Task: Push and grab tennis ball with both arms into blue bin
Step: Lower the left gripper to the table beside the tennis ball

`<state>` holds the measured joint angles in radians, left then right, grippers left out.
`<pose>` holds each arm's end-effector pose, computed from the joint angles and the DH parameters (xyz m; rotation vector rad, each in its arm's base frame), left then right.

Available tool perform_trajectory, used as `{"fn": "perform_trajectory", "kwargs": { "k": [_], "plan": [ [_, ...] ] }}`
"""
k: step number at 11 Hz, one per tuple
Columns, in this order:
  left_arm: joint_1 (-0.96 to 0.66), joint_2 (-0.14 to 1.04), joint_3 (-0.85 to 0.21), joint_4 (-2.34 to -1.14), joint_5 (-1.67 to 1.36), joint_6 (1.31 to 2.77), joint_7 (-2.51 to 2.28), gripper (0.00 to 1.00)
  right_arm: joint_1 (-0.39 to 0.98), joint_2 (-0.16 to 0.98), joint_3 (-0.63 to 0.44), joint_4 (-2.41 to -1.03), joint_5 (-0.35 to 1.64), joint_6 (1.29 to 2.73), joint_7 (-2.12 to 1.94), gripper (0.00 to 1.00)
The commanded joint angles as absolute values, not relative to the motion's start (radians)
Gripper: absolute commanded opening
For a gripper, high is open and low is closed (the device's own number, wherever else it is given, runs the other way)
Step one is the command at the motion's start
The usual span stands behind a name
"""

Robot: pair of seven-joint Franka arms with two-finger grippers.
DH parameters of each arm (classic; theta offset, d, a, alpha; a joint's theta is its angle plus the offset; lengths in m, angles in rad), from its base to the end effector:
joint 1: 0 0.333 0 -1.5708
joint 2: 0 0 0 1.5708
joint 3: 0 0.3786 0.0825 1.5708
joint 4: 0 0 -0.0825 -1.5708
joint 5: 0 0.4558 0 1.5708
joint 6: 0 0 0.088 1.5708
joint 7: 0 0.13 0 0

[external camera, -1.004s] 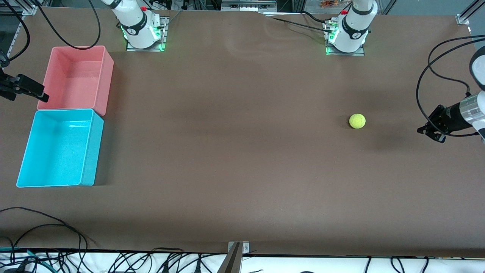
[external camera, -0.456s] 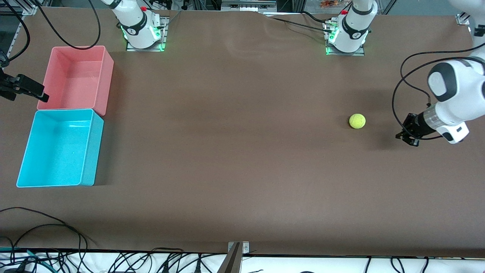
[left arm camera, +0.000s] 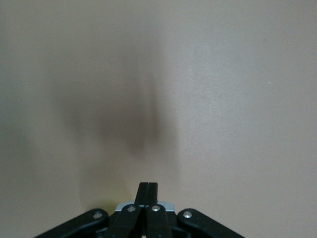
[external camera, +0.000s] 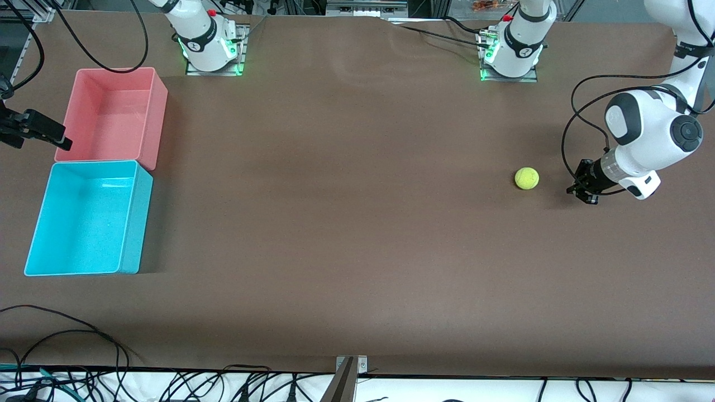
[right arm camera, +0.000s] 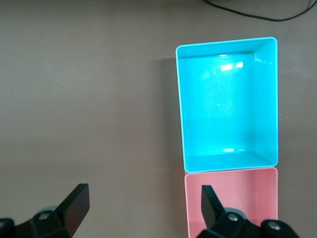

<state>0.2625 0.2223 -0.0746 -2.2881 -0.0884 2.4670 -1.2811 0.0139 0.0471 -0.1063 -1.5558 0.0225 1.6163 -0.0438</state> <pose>0.5720 0.1070 0.2315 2.2262 2.1603 -0.1140 0.6457 -0.0553 0.6465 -3.1240 0.0771 -0.0232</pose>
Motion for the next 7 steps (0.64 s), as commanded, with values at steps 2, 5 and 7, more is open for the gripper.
{"fn": "perform_trajectory", "kwargs": {
  "k": [2, 5, 7],
  "plan": [
    [0.265, 0.242, -0.081, -2.329, -0.118, 2.526, -1.347, 0.00, 0.011, 0.063, -0.103, -1.526, 0.025, 1.615, -0.032, 1.00],
    [0.264, 0.274, -0.083, -2.361, -0.118, 2.591, -1.347, 0.00, 0.012, 0.067, -0.103, -1.526, 0.025, 1.618, -0.032, 1.00],
    [0.259, 0.293, -0.083, -2.425, -0.117, 2.704, -1.338, 0.00, 0.012, 0.067, -0.103, -1.526, 0.025, 1.618, -0.032, 1.00]
  ]
}}
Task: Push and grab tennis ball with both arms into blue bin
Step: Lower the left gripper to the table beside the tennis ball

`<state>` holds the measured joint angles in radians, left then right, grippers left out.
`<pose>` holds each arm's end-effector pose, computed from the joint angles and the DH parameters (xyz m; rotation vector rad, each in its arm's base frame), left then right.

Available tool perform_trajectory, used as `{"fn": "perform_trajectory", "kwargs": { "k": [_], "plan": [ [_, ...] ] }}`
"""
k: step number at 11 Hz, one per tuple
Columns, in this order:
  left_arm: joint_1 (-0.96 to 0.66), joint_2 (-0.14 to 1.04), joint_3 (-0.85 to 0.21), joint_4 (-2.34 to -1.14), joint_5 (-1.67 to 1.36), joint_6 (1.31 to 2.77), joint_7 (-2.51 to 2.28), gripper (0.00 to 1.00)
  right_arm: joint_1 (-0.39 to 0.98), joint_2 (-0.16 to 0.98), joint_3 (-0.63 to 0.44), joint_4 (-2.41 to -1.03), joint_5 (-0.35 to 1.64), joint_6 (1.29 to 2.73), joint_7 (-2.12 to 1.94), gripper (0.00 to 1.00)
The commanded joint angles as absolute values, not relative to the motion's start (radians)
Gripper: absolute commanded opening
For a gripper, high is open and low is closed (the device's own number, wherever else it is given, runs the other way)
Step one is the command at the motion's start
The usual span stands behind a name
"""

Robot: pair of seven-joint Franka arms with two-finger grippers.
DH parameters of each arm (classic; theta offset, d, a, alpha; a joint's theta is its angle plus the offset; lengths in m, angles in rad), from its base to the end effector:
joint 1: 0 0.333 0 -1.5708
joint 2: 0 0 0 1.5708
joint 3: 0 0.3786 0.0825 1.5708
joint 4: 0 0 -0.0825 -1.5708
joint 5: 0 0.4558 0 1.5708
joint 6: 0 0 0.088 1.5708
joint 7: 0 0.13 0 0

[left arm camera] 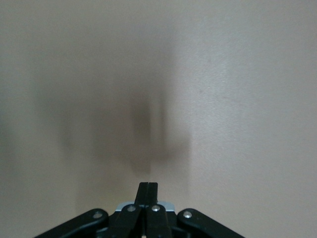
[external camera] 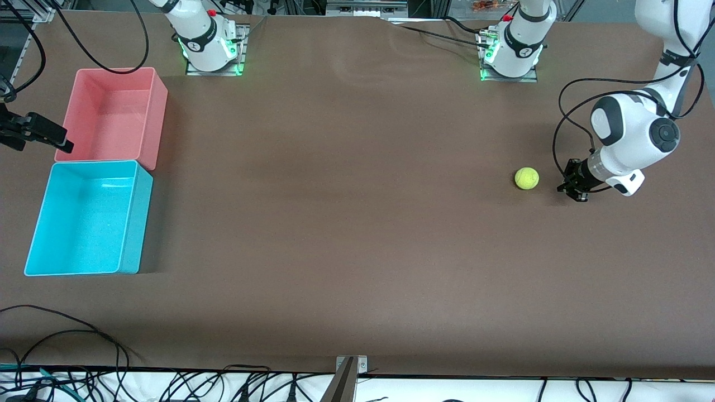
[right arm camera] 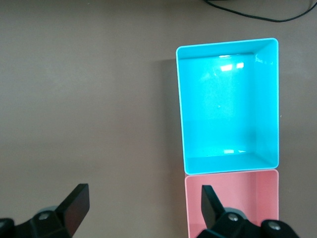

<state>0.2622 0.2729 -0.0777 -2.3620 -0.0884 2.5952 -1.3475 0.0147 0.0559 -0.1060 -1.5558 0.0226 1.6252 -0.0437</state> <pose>0.5484 0.1015 0.1839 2.1524 2.2405 -0.1072 0.6497 -0.0547 0.6416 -3.1249 0.0757 -0.0233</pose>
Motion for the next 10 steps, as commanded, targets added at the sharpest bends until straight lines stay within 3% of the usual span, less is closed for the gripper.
{"fn": "perform_trajectory", "kwargs": {
  "k": [1, 10],
  "plan": [
    [0.268, 0.296, -0.083, -2.433, -0.107, 2.706, -1.324, 0.00, 0.012, 0.067, -0.103, -1.526, 0.025, 1.618, -0.032, 1.00],
    [0.304, 0.235, -0.081, -2.511, -0.106, 2.706, -1.261, 0.00, 0.011, 0.067, -0.103, -1.526, 0.025, 1.618, -0.032, 1.00]
  ]
}}
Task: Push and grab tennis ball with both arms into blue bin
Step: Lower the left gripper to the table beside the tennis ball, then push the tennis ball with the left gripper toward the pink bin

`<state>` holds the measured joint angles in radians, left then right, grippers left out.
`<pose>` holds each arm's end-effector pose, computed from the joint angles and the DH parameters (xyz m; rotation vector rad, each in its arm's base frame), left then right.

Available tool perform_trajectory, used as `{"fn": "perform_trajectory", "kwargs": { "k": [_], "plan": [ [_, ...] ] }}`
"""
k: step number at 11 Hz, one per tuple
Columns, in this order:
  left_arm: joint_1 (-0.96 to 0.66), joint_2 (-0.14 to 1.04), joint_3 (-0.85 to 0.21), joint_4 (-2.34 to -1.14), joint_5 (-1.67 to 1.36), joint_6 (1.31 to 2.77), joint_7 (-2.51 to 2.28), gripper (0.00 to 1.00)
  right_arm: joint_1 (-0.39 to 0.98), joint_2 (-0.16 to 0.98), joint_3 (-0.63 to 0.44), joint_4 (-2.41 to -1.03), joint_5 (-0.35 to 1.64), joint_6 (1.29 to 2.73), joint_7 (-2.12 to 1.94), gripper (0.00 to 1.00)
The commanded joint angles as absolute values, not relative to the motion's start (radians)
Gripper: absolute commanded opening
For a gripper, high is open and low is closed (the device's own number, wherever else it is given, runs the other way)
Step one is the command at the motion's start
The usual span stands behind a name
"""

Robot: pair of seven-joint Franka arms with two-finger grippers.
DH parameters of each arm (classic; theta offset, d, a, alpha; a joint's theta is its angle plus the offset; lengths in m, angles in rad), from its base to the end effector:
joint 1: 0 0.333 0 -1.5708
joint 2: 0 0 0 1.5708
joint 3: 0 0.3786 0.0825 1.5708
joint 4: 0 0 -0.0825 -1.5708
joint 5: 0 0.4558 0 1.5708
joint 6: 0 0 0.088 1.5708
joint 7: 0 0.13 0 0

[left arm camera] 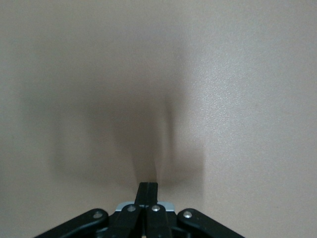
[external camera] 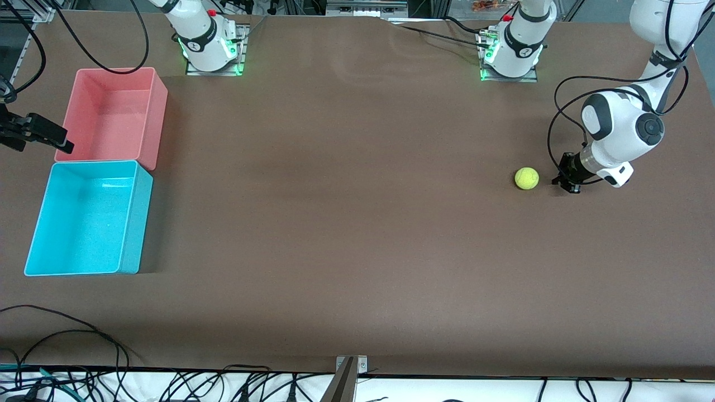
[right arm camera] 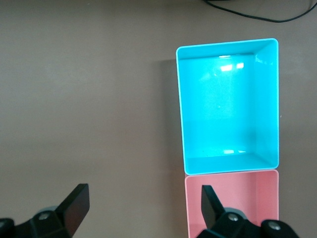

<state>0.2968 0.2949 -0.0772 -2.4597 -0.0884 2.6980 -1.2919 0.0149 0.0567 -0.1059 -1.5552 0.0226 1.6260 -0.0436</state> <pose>0.5056 0.1125 0.1459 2.1778 2.2315 -0.1222 0.6501 -0.0545 0.6415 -3.1250 0.0754 -0.0242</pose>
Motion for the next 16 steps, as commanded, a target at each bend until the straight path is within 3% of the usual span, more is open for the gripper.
{"fn": "perform_trajectory", "kwargs": {
  "k": [1, 3, 8, 10, 13, 16],
  "plan": [
    [0.304, 0.224, -0.081, -2.517, -0.106, 2.703, -1.261, 0.00, 0.011, 0.067, -0.103, -1.526, 0.025, 1.618, -0.032, 1.00],
    [0.292, 0.219, -0.090, -2.525, -0.106, 2.701, -1.307, 0.00, 0.011, 0.067, -0.103, -1.526, 0.025, 1.618, -0.032, 1.00],
    [0.288, 0.248, -0.417, -2.508, -0.107, 2.709, -1.678, 0.00, 0.011, 0.067, -0.103, -1.526, 0.025, 1.618, -0.032, 1.00],
    [0.267, 0.253, -0.594, -2.459, -0.117, 2.706, -1.928, 0.00, 0.011, 0.067, -0.103, -1.526, 0.025, 1.618, -0.032, 1.00],
    [0.247, 0.255, -0.630, -2.392, -0.106, 2.657, -1.996, 0.00, 0.011, 0.067, -0.103, -1.526, 0.025, 1.617, -0.032, 1.00],
    [0.265, 0.181, -0.618, -2.388, -0.077, 2.553, -1.915, 0.00, 0.011, 0.067, -0.103, -1.526, 0.025, 1.618, -0.032, 1.00]
  ]
}}
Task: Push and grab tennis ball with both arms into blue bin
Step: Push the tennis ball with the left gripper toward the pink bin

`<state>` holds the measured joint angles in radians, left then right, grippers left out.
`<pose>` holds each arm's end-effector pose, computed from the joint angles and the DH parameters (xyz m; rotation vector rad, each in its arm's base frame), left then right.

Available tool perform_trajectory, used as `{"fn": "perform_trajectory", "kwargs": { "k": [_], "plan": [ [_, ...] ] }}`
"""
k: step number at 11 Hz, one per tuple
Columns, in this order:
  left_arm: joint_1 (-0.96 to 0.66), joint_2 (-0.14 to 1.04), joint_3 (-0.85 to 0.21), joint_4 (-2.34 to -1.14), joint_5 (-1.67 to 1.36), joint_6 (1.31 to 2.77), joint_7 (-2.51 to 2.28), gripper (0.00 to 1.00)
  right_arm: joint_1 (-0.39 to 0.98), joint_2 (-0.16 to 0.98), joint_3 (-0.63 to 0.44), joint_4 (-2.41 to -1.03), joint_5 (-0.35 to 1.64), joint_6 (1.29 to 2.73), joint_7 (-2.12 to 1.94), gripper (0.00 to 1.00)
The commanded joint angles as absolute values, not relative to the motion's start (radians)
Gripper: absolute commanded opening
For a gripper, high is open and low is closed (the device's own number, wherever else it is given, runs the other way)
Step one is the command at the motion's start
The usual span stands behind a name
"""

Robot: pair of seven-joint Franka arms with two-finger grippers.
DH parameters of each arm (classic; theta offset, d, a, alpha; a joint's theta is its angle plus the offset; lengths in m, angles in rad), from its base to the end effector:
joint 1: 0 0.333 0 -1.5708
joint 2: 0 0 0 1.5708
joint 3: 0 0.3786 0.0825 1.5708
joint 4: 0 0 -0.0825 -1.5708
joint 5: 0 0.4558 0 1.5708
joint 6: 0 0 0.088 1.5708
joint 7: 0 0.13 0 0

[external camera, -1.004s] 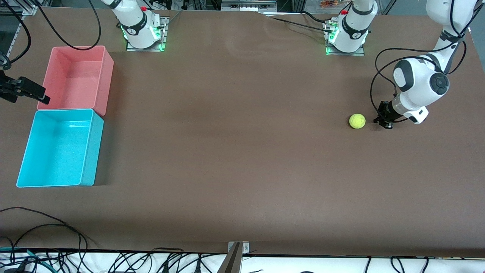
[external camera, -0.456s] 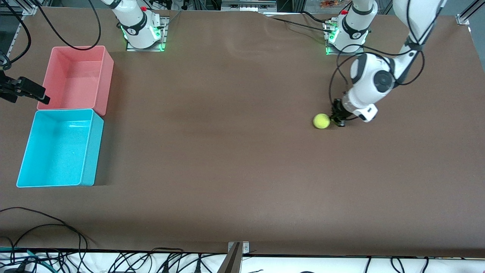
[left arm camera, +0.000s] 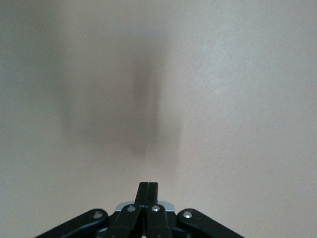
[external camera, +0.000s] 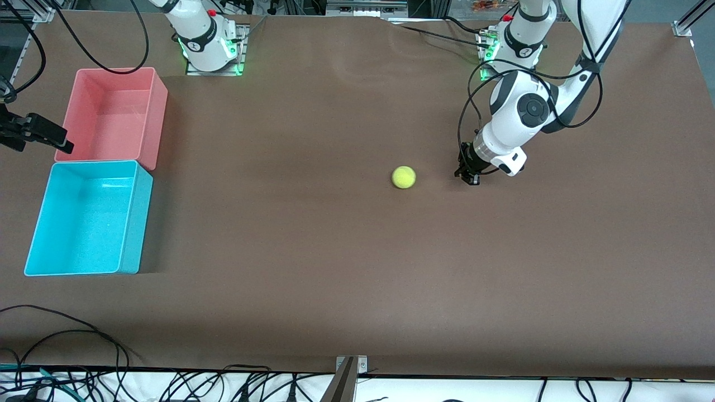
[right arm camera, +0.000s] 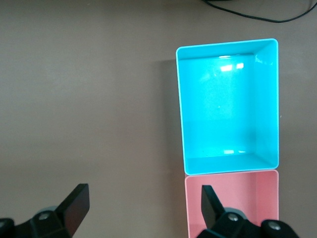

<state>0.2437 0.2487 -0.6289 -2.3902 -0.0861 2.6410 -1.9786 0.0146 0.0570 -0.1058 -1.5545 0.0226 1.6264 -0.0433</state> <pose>0.5157 -0.2171 0.2169 2.0087 2.2554 -0.2381 0.6503 -0.0547 0.6417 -3.1251 0.0762 -0.0255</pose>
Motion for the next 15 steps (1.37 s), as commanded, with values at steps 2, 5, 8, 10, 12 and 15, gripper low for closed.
{"fn": "perform_trajectory", "kwargs": {
  "k": [2, 5, 8, 10, 12, 15],
  "plan": [
    [0.372, 0.169, -0.618, -2.361, -0.077, 2.484, -1.757, 0.00, 0.011, 0.067, -0.103, -1.526, 0.023, 1.618, -0.032, 1.00],
    [0.498, 0.163, -0.615, -2.342, -0.057, 2.471, -1.515, 0.00, 0.011, 0.067, -0.103, -1.526, 0.023, 1.617, -0.032, 1.00],
    [0.639, 0.156, -0.620, -2.291, 0.075, 2.453, -1.260, 0.00, 0.011, 0.067, -0.103, -1.528, 0.025, 1.612, -0.032, 1.00],
    [0.707, 0.158, -0.620, -2.209, 0.075, 2.380, -1.009, 0.15, 0.011, 0.067, -0.103, -1.528, 0.025, 1.612, -0.032, 1.00],
    [0.724, 0.161, -0.621, -2.126, 0.064, 2.286, -0.916, 1.00, 0.011, 0.067, -0.103, -1.528, 0.025, 1.614, -0.032, 1.00],
    [0.723, 0.166, -0.623, -2.025, 0.064, 2.162, -0.789, 1.00, 0.011, 0.067, -0.103, -1.528, 0.025, 1.608, -0.032, 1.00]
  ]
}}
